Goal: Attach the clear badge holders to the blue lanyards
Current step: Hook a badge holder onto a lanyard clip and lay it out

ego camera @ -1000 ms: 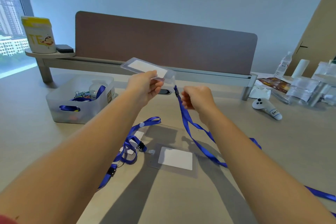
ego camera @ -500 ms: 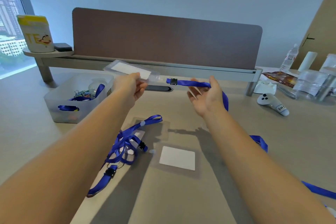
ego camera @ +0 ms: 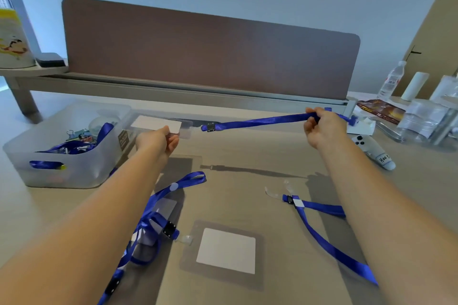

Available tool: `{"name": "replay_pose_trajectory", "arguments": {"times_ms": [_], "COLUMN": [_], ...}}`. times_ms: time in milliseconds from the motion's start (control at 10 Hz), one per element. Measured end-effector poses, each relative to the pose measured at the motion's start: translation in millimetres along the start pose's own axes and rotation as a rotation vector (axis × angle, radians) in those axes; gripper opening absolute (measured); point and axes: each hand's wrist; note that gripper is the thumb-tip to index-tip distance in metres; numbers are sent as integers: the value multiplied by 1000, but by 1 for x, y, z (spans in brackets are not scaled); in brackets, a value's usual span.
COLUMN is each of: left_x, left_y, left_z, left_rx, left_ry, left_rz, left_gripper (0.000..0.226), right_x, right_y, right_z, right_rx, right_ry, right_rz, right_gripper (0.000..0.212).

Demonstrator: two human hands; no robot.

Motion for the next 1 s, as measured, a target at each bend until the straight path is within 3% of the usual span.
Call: {"name": "replay_pose_trajectory", "arguments": {"times_ms": [300,400,500,600,700,900,1000], "left_x": [-41,-49,-55,-55,-54,-35,-23], "left_y": [-47,-56,-61,-57,-51,-25,-8], "left_z": [19,20,23,25,23,11,-8], "left_rx": [9,19,31,6,-16,-89,-155], "left_ry": [-13,-50,-82,-29,-74,-221,-466], "left_rz": [-201,-228,-238,-301,-311,-271,-122], "left_gripper": [20,20,16,16,31,47,46], "right_x": [32,42,47,53,62,58,56], "right_y": [-93,-112,-114,-111,-100,-74,-65], "right_z": [-29,-37,-34,-35,-43,-47,-44], "right_rx": [123,152,142,131,243,100,97], "right_ry": [-23,54,203,618,1308,1010,720], "right_rz": [136,179,145,62,-121,-10,103], "right_gripper": [29,31,19,31,37,43,19]}}
Point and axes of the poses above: each hand's wrist, its own y-axis away from the middle knuckle, its own z-axis out of the palm, x = y × z, and after that the axes turned 7 degrees about z, right-handed
